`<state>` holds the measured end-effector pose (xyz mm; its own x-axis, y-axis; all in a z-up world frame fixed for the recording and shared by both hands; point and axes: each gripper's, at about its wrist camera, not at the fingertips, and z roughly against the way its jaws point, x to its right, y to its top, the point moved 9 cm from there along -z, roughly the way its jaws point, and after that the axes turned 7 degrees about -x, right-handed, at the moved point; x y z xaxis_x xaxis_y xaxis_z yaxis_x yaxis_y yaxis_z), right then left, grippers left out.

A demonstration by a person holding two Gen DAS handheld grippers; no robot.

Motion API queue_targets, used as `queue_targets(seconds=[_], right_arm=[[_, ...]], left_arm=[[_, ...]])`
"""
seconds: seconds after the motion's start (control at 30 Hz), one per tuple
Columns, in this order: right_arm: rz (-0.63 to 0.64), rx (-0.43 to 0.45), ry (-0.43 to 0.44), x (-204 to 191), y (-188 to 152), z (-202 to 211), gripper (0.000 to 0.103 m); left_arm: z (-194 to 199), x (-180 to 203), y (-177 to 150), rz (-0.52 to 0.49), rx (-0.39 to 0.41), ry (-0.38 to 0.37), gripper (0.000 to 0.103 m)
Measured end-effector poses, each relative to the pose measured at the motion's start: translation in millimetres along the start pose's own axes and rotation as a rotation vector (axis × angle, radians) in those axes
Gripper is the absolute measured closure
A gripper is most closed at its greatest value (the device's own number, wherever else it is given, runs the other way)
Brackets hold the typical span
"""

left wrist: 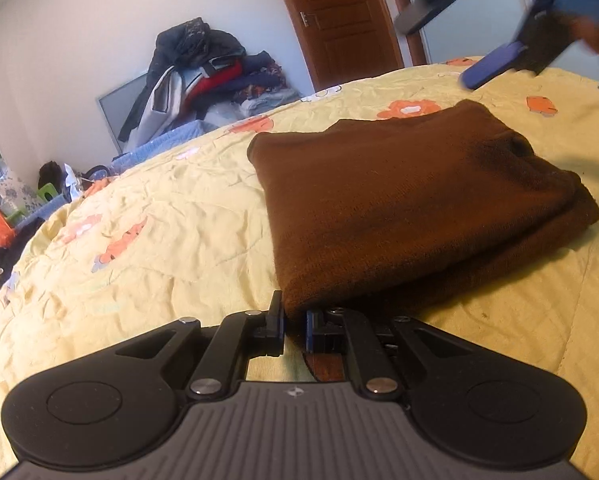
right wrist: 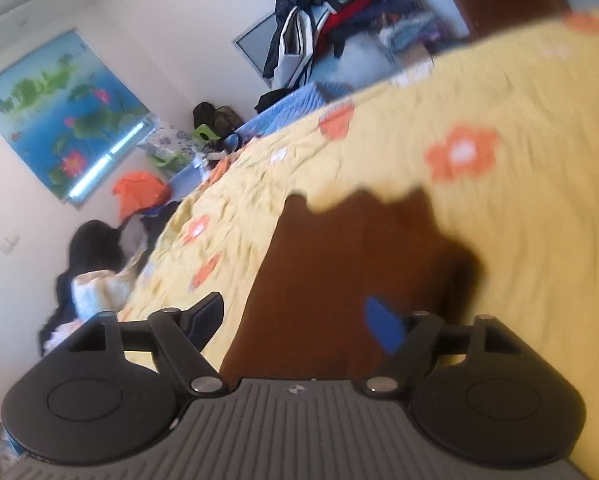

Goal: Fold small clothes

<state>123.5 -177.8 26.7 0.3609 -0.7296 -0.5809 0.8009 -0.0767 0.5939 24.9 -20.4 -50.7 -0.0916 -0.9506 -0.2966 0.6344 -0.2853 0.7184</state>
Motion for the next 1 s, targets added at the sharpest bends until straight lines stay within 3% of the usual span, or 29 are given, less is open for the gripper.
queue_targets(seconds=[0.07,0.13,0.17,0.23,0.33,0.37,0.4,0.43,0.5,0.6,0.77,0.8,0.83,0.87,0.9,1.0], right_arm=[[0.002,-0.057,-0.068,17.4,11.3,-28.5,0.023],[0.047,-0.153,-0.211,52.4,7.2,-65.3,0.028],[0.114,-0.097,-0.24,59.1,9.0,-68.7,0.027],[0.108,-0.124,-0.259,63.6,10.2,-70.7,0.028],[0.072,-0.122,-0.285,49.3,14.5,-50.4,0.029],[0.07,-0.088,-0.247,41.9,14.3,-38.0,0.026],[0.055,-0.052,-0.206,37.5,12.0,-25.1,0.021],[0.027,-0.021,-0.178,37.0,7.8,-11.5,0.012],[-0.06,-0.005,-0.135,46.4,-4.3,5.6,0.01],[-0.176,-0.086,-0.065,61.5,-35.7,7.4,0.017],[-0.219,-0.171,0.001,57.0,-66.4,-4.5,0.028],[-0.22,-0.187,0.029,53.6,-69.1,-7.2,0.03],[-0.218,-0.198,0.042,51.7,-72.2,-10.7,0.041],[-0.214,-0.211,0.043,49.7,-76.7,-12.4,0.064],[-0.206,-0.237,0.035,50.1,-80.5,-15.6,0.075],[-0.149,-0.215,0.047,43.0,-78.9,-2.7,0.08]], left_arm=[[-0.3,-3.7,-0.8,0.026,0.0,-0.025,0.095],[-0.9,-8.1,-1.4,0.052,-0.001,-0.053,0.095],[-0.2,-9.8,-1.6,0.059,-0.003,-0.065,0.094],[7.3,-14.1,-1.2,0.063,-0.012,-0.1,0.089],[35.3,-32.6,3.2,0.116,0.029,-0.208,0.048],[45.5,-41.9,6.7,0.148,0.058,-0.249,0.016],[54.2,-52.2,10.8,0.187,0.093,-0.287,0.0],[61.1,-62.9,16.4,0.234,0.131,-0.334,0.0],[54.9,-78.1,24.7,0.331,0.114,-0.423,0.0],[19.2,-79.9,30.8,0.47,-0.009,-0.576,0.0],[-42.6,-43.3,26.8,0.55,-0.279,-0.759,0.008],[-41.9,-38.5,28.6,0.548,-0.261,-0.763,0.013],[-43.1,-32.9,29.0,0.541,-0.285,-0.772,0.023],[-43.7,-31.1,28.9,0.533,-0.308,-0.757,0.065],[-43.6,-29.4,27.7,0.524,-0.338,-0.752,0.074],[-31.3,-29.6,26.3,0.478,-0.339,-0.745,0.078]])
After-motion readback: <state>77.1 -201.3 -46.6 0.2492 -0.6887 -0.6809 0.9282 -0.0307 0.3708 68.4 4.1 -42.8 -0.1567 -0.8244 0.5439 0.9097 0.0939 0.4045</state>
